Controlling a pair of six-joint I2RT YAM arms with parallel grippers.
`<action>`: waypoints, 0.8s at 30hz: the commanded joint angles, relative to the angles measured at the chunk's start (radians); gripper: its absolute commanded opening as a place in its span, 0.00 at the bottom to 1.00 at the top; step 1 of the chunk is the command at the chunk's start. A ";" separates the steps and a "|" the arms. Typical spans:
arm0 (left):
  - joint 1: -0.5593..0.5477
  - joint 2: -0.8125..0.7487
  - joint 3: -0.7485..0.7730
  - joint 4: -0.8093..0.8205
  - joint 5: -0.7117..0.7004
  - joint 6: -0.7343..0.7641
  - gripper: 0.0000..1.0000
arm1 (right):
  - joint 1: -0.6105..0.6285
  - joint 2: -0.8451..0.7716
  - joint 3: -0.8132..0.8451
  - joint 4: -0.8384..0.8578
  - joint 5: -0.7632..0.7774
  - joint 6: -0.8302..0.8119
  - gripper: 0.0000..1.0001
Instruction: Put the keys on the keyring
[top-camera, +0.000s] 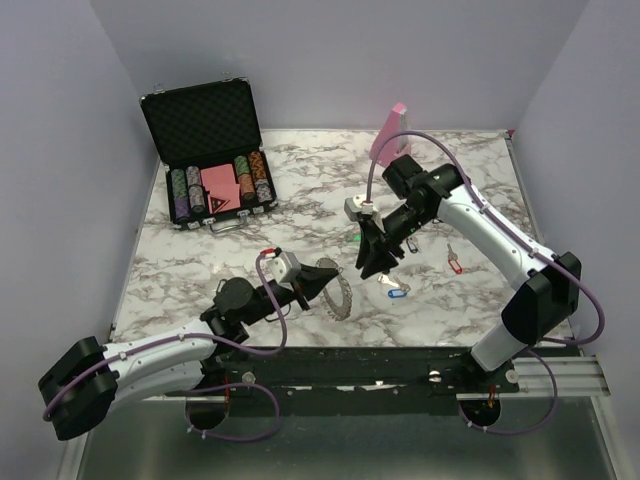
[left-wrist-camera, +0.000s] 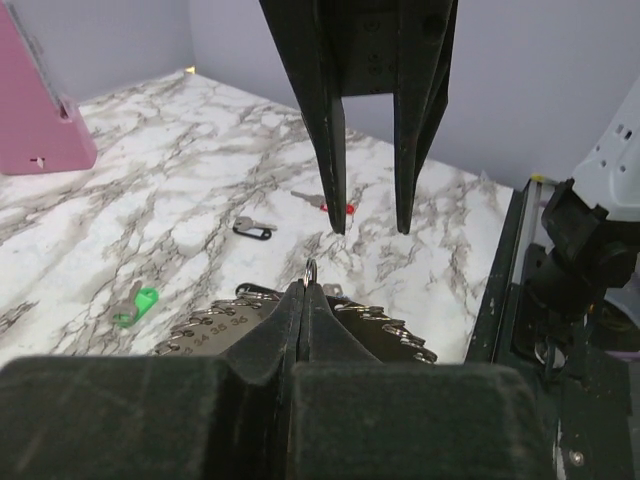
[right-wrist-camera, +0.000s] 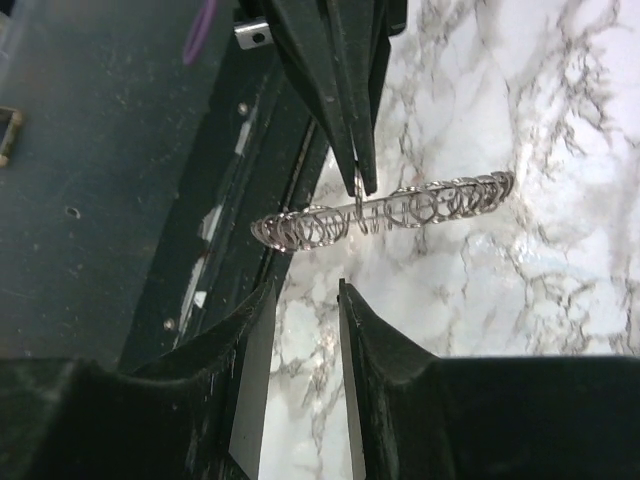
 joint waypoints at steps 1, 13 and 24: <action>0.004 -0.016 -0.018 0.243 -0.024 -0.059 0.00 | -0.009 -0.028 -0.056 0.048 -0.206 -0.081 0.40; 0.004 0.034 0.003 0.308 -0.004 -0.081 0.00 | -0.009 0.010 -0.036 0.135 -0.260 0.019 0.39; 0.004 0.056 0.016 0.320 0.011 -0.090 0.00 | -0.009 -0.005 -0.068 0.263 -0.256 0.139 0.36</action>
